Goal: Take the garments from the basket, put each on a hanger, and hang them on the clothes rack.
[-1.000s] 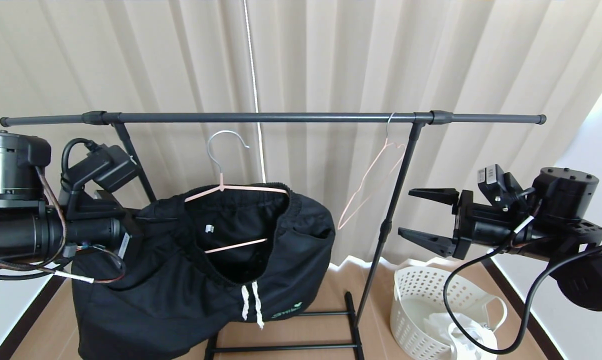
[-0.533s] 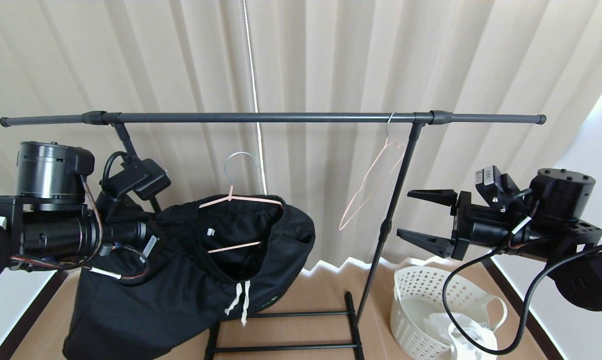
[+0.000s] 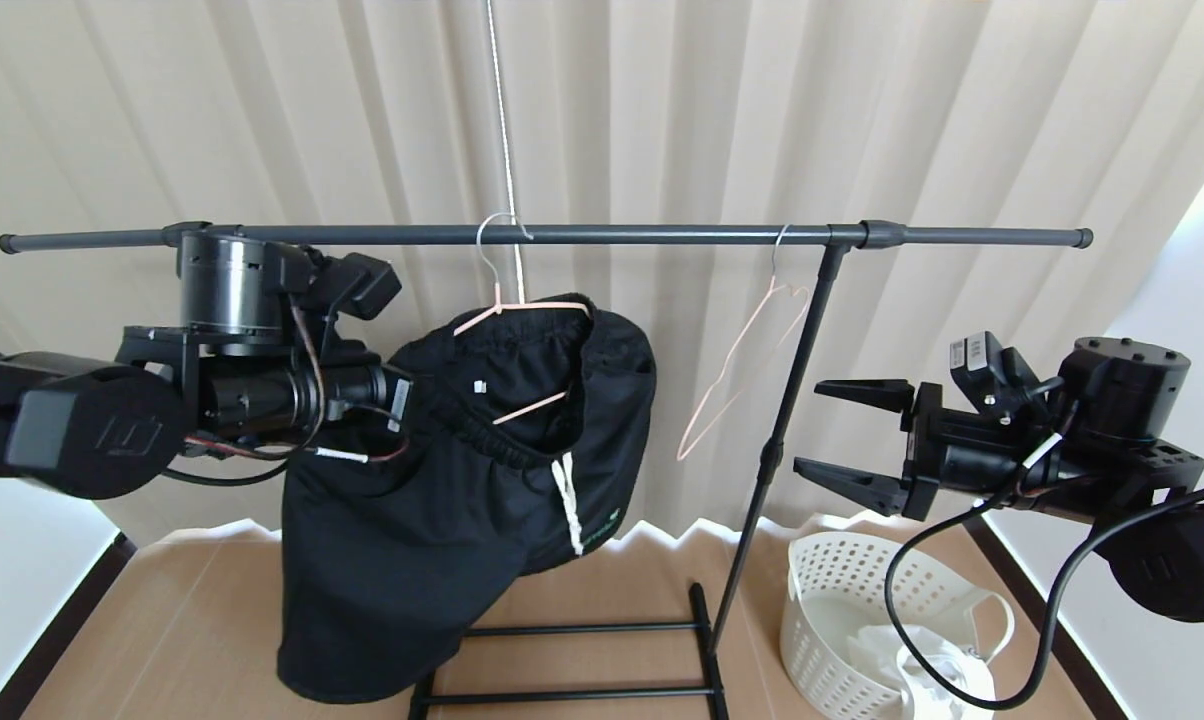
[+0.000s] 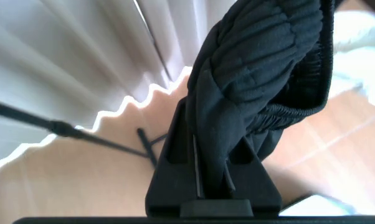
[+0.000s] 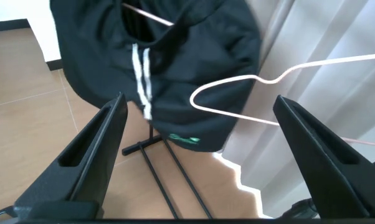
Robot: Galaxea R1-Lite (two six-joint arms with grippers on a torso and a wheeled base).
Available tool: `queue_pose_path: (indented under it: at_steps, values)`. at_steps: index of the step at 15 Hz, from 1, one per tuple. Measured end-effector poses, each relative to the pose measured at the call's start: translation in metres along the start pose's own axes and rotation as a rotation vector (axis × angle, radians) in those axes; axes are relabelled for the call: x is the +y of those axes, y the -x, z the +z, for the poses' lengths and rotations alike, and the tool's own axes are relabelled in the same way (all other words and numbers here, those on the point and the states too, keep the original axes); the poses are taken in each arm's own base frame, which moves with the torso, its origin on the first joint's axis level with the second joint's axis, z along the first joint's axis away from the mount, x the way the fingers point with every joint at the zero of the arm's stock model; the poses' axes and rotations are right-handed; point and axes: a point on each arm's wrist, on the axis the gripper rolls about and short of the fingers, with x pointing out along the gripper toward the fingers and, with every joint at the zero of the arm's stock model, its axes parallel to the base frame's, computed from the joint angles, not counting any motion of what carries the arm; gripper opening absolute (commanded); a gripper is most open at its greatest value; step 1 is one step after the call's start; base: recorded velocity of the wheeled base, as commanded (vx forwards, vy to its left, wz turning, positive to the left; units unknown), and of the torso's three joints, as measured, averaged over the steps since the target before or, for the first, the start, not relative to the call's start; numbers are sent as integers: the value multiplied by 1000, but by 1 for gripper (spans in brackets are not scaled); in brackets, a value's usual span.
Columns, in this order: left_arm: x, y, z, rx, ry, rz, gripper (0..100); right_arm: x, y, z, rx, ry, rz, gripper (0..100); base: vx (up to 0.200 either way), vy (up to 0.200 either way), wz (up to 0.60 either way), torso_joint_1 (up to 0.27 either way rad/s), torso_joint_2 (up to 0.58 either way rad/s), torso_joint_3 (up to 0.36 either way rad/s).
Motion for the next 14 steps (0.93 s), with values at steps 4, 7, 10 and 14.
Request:
queue_pose_path:
  at_steps: [4, 7, 10, 14]
  values:
    - [-6, -28, 24, -47, 86, -8, 0, 0, 0, 1, -1, 2, 0, 100, 0, 0, 0, 0, 0, 0]
    - [-6, -46, 28, -52, 114, -11, 0, -1, -1, -1, 0, 0, -1, 100, 0, 0, 0, 0, 0, 0]
    - [-5, -62, 28, -50, 131, -7, 0, -2, -1, -1, 0, 0, -2, 100, 0, 0, 0, 0, 0, 0]
    - [-1, -79, 30, -55, 207, 13, 0, -2, -2, -2, 3, -1, -7, 100, 0, 0, 0, 0, 0, 0]
